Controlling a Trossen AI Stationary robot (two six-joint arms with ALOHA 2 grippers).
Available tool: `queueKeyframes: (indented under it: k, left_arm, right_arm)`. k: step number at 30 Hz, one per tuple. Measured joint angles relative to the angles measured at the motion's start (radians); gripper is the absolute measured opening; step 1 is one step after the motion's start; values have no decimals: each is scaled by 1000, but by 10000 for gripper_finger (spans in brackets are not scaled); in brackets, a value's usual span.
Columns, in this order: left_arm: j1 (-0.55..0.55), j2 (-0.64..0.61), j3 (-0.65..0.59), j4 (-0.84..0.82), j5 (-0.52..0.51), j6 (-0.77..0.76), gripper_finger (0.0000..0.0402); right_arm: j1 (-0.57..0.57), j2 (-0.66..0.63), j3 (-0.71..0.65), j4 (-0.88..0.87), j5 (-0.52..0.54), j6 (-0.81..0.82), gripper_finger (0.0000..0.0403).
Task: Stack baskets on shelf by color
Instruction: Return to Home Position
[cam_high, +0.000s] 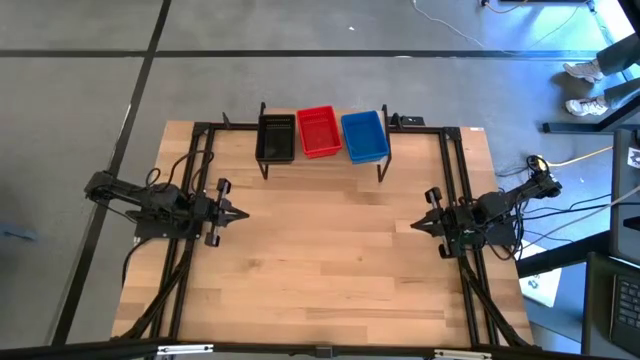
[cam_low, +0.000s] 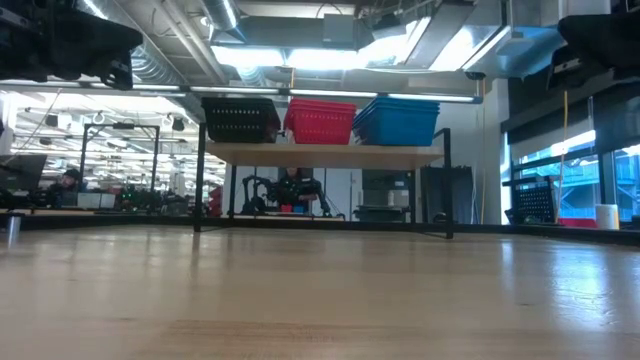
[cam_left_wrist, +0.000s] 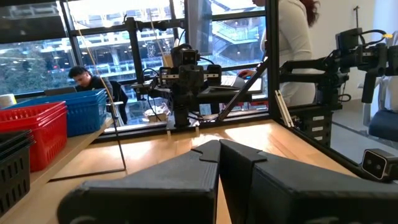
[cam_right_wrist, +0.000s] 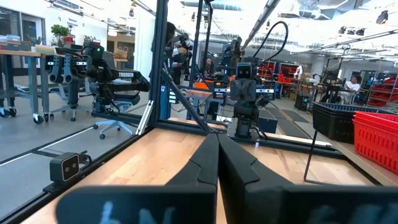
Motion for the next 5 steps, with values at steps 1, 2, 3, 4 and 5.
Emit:
queueKeyframes:
  k: [1,2,3,4,5]
  left_arm:
    - [0,0,0,0,0,0,0]
    - [0,0,0,0,0,0,0]
    - [0,0,0,0,0,0,0]
    - [0,0,0,0,0,0,0]
    - [0,0,0,0,0,0,0]
  right_arm:
    - [0,0,0,0,0,0,1]
    - [0,0,0,0,0,0,1]
    - [0,0,0,0,0,0,1]
    - [0,0,0,0,0,0,1]
    - [0,0,0,0,0,0,1]
